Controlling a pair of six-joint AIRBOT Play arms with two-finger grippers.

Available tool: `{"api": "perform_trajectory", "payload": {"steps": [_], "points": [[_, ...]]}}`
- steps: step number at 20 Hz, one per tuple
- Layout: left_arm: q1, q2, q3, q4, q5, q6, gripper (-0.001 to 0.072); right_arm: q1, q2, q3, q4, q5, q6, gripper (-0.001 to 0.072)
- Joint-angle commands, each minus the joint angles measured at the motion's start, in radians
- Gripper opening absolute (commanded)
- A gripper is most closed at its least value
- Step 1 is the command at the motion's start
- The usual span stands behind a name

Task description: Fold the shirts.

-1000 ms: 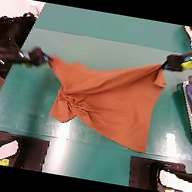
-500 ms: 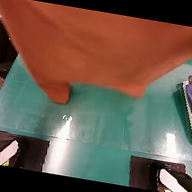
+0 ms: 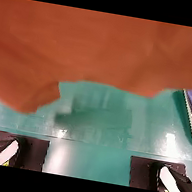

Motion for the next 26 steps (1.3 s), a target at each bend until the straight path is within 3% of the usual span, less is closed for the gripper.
{"api": "perform_trajectory", "payload": {"steps": [1,8,10,15,18,20,21,22,23,24,26], "points": [[0.001,-0.005,-0.051,0.01,0.0,-0.008,0.0024,0.0,-0.075,0.057,-0.002,0.045,0.0,0.0015],[0.0,-0.18,-0.558,0.011,-0.219,-0.005,0.0024,0.213,-0.38,-0.251,-0.044,0.043,-0.035,0.0015],[0.0,-0.277,-0.707,0.025,-0.204,0.024,0.0024,0.233,-0.495,-0.303,-0.066,0.026,-0.034,0.0016],[-0.074,-0.589,-0.877,0.043,0.037,0.128,0.0024,0.235,-0.731,-0.34,-0.062,-0.12,-0.034,0.0015],[-0.142,-0.719,-0.876,0.039,0.291,0.137,0.0025,0.235,-0.807,-0.338,-0.061,-0.19,-0.034,0.0016],[-0.153,-0.759,-0.867,0.036,0.376,0.135,0.0027,0.235,-0.837,-0.338,-0.061,-0.214,-0.034,0.0017],[-0.149,-0.762,-0.865,0.035,0.383,0.116,0.0076,0.235,-0.844,-0.338,-0.054,-0.22,-0.034,0.0019],[-0.145,-0.761,-0.862,0.033,0.377,0.113,0.0335,0.233,-0.845,-0.338,-0.054,-0.229,-0.032,0.0054],[-0.132,-0.761,-0.851,0.032,0.344,0.097,0.0531,0.233,-0.843,-0.338,-0.054,-0.245,-0.032,0.023],[-0.112,-0.761,-0.831,0.031,0.283,0.089,0.0545,0.233,-0.837,-0.338,-0.054,-0.253,-0.032,0.0385],[-0.059,-0.759,-0.769,0.032,0.115,0.089,0.0545,0.221,-0.812,-0.338,-0.054,-0.235,-0.032,0.0398]]}}
